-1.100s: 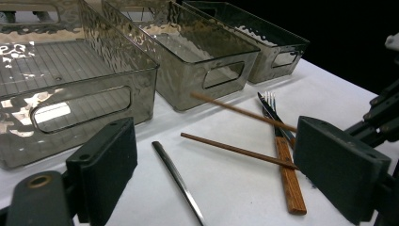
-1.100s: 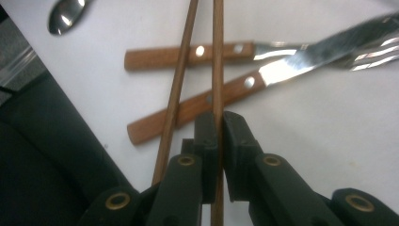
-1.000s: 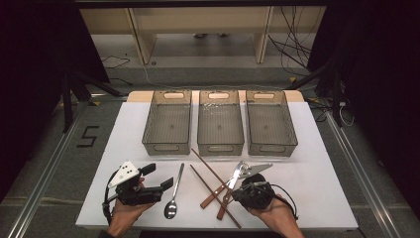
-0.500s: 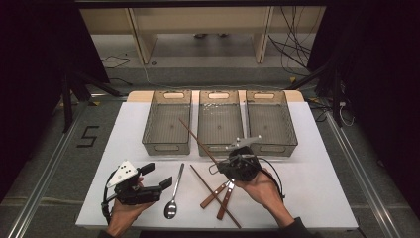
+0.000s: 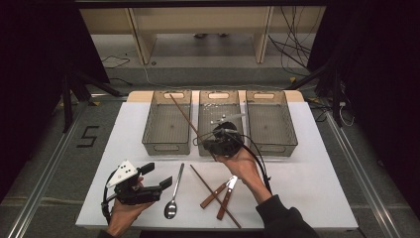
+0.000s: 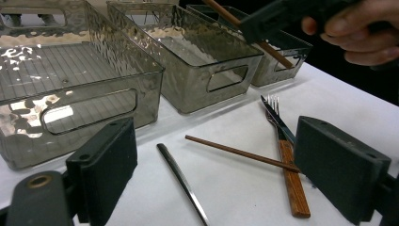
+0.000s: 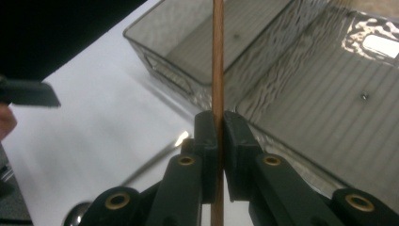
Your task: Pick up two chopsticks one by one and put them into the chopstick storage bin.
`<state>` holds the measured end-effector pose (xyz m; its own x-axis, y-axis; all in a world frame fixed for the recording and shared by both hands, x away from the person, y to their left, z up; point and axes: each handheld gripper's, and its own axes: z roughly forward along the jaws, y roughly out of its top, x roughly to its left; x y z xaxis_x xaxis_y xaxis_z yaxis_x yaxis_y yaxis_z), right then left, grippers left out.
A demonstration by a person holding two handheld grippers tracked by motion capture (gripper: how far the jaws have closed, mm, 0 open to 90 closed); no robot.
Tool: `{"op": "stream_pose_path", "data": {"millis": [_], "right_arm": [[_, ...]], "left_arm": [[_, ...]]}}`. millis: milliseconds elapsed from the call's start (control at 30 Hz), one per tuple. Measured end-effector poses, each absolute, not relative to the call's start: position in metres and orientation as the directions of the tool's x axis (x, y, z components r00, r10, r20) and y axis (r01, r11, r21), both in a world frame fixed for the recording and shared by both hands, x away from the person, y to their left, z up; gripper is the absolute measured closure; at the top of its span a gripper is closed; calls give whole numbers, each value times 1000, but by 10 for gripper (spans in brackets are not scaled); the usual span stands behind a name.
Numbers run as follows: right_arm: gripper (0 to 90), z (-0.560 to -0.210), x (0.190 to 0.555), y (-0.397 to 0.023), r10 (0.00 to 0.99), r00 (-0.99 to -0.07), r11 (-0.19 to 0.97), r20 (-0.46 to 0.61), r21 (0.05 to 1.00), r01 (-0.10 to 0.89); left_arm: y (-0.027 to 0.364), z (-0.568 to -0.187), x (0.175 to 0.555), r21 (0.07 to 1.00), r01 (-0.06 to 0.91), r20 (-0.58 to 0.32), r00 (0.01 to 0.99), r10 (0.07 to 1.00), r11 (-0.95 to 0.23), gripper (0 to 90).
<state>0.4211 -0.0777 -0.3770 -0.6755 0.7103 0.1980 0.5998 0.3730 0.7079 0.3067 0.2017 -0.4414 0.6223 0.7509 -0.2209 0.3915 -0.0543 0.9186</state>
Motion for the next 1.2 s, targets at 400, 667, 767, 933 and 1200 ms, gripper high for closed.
{"op": "stream_pose_path", "data": {"millis": [400,667,767,933,1200], "right_arm": [[854,-372,456,-48,733,-644,337,219,706,623],[854,-368,472,-25,740,-637,339,214,700,629],[853,-368,477,-17,742,-635,340,215,696,633],[853,-373,489,-7,750,-620,333,230,679,655],[853,-381,503,6,773,-591,330,230,651,684]], "left_arm": [[202,-441,307,919,390,-220,625,749,-55,138],[203,-441,307,919,390,-221,626,748,-55,138],[203,-441,307,920,389,-223,627,747,-52,138],[202,-441,306,921,387,-223,628,745,-51,138],[203,-441,306,921,386,-221,631,743,-54,138]]}}
